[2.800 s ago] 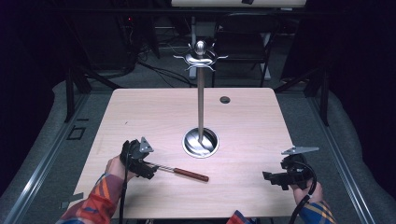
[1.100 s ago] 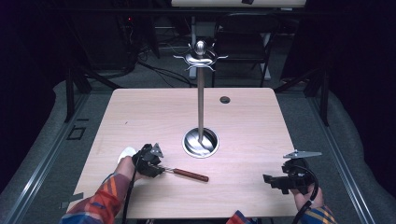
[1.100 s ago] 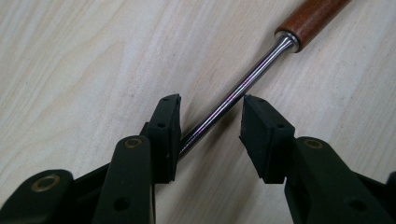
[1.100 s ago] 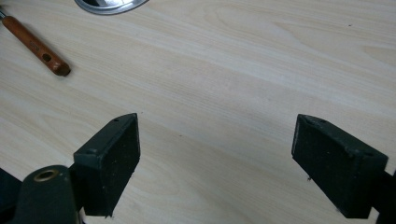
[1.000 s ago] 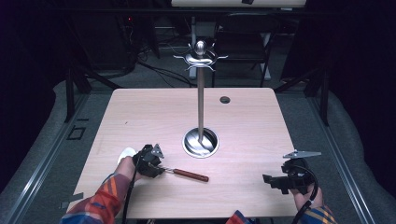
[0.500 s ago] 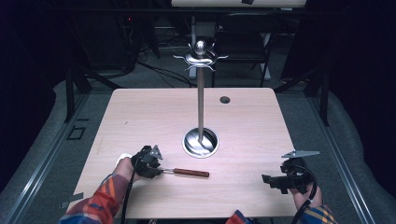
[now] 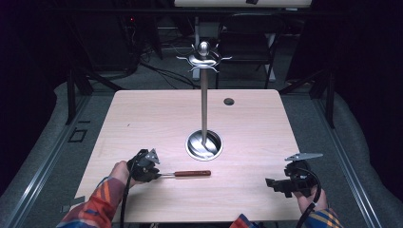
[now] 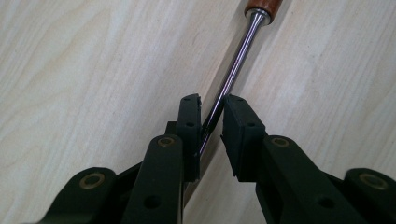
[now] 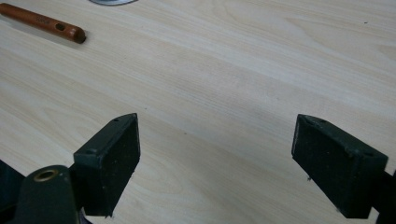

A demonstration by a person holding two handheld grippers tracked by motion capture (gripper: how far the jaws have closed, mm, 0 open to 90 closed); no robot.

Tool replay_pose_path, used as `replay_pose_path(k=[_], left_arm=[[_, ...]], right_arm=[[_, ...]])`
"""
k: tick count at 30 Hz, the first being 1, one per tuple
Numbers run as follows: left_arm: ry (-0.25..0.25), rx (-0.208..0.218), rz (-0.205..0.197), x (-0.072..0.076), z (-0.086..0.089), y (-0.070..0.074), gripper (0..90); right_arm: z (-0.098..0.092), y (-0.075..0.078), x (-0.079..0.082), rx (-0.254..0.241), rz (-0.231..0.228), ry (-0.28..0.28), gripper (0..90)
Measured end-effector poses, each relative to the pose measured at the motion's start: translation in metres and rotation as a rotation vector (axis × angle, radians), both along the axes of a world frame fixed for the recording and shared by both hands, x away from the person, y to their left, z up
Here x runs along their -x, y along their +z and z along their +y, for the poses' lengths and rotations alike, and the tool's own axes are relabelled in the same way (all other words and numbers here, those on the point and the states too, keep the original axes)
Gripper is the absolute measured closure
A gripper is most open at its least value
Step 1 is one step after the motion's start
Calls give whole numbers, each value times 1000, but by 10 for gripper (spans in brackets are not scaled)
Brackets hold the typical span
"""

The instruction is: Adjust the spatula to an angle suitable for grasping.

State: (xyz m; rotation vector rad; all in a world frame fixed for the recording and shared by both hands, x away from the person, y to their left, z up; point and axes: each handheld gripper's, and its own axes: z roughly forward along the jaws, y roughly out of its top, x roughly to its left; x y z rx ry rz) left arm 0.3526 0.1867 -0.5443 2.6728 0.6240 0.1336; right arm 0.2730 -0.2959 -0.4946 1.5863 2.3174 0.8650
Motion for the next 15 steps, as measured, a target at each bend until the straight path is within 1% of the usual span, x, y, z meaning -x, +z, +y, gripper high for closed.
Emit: replay_pose_path(k=[3,4,6,9,11,15], left_arm=[[-4,-4,10,1,1,1,772],[0,-5,14,1,1,1,773],[2,-7,20,2,1,1,777],[5,-10,25,2,1,2,788],[1,-18,29,3,2,3,791],[12,-24,37,4,3,3,796]], right_arm=[[0,0,-1,-1,-2,-2,149],[0,-1,-1,1,5,4,149],[0,0,-1,-3,-1,-2,149],[0,0,-1,1,2,2,149],[1,0,-1,2,1,7,149],[0,0,-1,2,0,6,149]])
